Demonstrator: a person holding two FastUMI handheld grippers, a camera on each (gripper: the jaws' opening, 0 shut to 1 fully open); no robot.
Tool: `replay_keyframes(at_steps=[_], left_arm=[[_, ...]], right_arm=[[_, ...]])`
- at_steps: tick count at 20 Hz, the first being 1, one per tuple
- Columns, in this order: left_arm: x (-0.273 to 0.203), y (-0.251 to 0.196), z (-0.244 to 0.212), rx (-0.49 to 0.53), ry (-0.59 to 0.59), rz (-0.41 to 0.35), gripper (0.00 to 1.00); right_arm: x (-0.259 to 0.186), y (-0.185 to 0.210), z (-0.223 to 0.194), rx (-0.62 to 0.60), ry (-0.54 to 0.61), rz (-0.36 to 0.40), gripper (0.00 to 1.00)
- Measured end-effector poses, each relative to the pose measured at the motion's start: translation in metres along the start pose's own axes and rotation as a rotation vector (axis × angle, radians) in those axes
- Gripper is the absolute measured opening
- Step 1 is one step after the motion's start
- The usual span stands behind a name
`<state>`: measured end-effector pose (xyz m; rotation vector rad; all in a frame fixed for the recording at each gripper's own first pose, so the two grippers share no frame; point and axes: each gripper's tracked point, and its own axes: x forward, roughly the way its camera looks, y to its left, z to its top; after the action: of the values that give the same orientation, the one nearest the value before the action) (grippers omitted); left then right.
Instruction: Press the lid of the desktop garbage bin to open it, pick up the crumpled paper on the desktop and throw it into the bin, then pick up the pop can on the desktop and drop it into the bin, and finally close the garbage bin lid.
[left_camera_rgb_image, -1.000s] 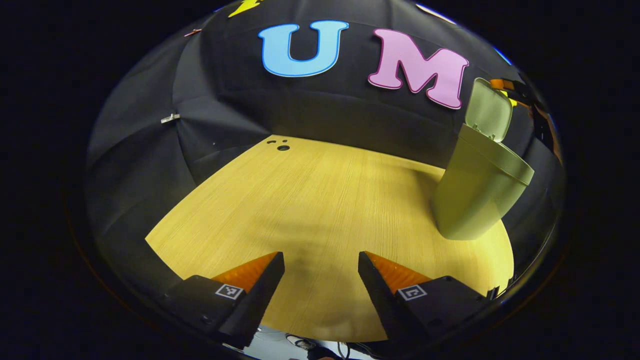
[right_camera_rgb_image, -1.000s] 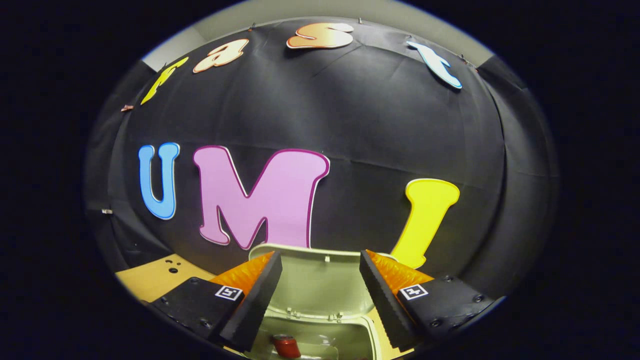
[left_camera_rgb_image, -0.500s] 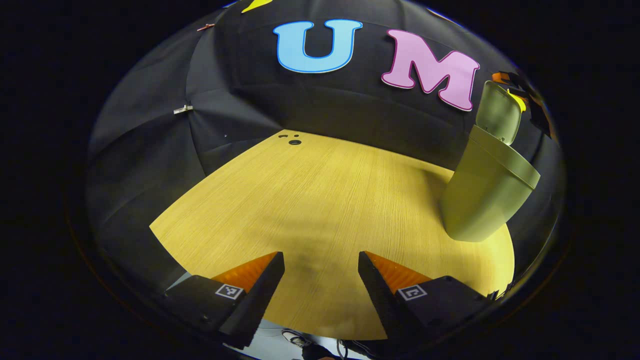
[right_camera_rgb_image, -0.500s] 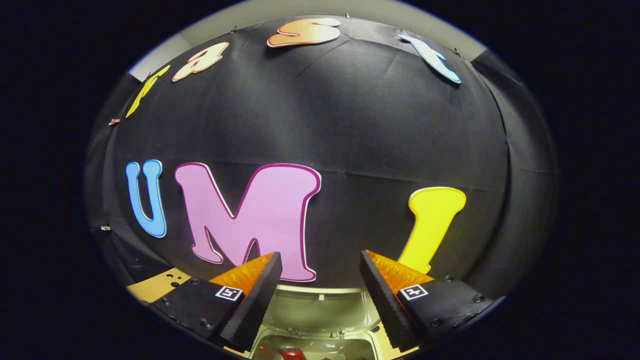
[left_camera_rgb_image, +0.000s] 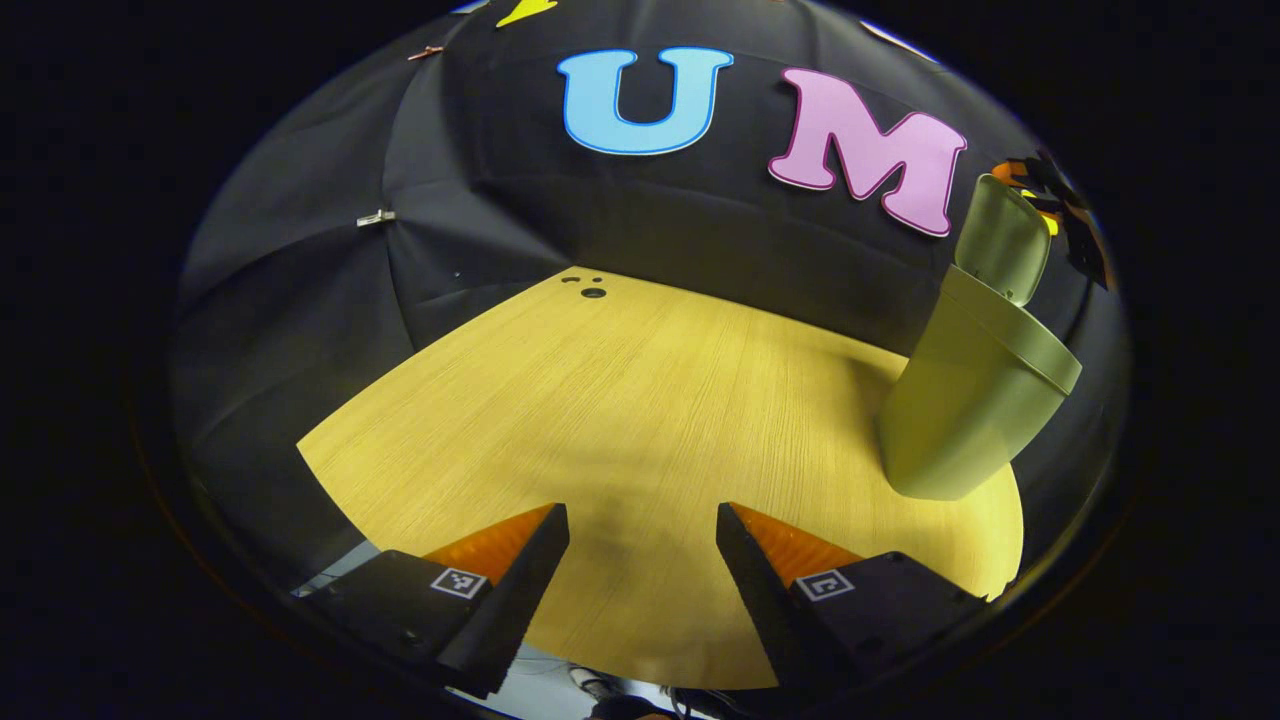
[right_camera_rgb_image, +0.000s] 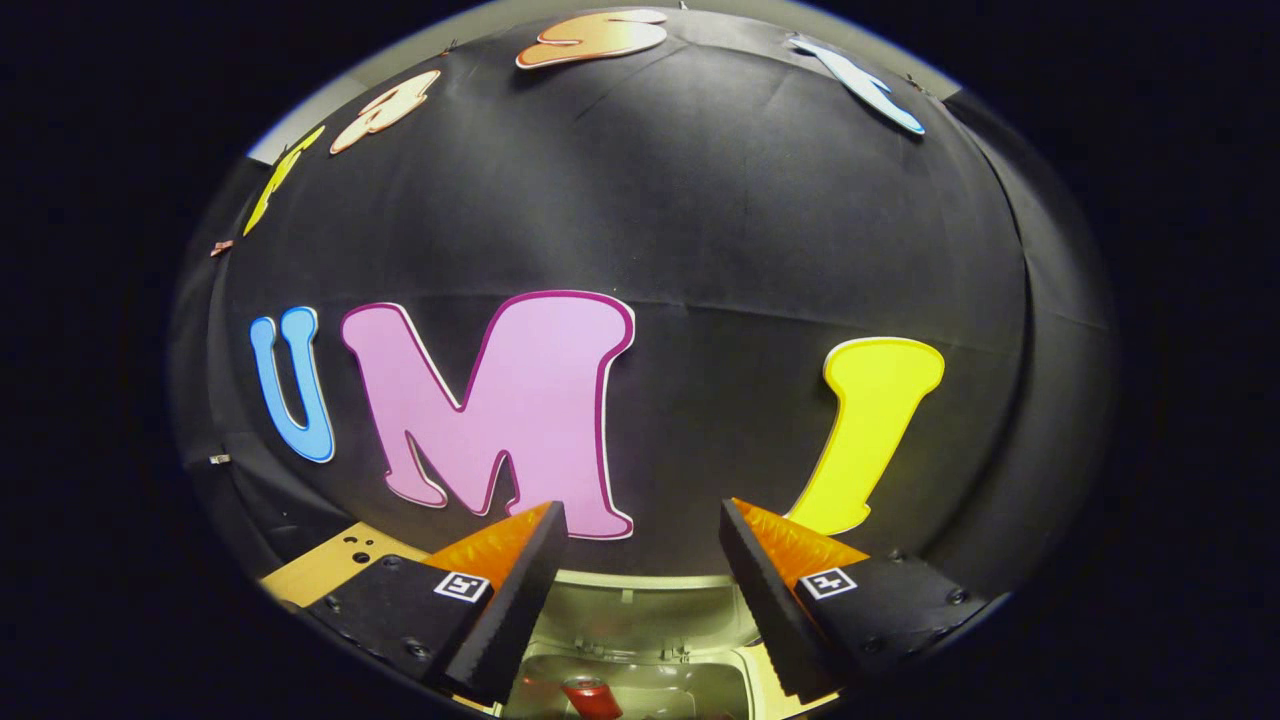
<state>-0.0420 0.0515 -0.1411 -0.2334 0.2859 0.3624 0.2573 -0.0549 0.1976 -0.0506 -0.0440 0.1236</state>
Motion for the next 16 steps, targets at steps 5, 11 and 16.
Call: replay_keyframes(at_steps=[5, 11, 16], left_arm=[[0.0, -0.005, 0.01, 0.041, -0.008, -0.061, 0.96], [-0.012, -0.006, 0.023, 0.125, -0.049, -0.137, 0.96], [-0.012, 0.0, 0.002, 0.101, 0.0, -0.149, 0.96]], right_arm=[[-0.043, 0.007, -0.022, 0.001, 0.038, -0.019, 0.96], [-0.089, 0.009, -0.067, 0.01, 0.102, -0.031, 0.96], [-0.113, 0.011, -0.1, 0.015, 0.159, -0.033, 0.97]])
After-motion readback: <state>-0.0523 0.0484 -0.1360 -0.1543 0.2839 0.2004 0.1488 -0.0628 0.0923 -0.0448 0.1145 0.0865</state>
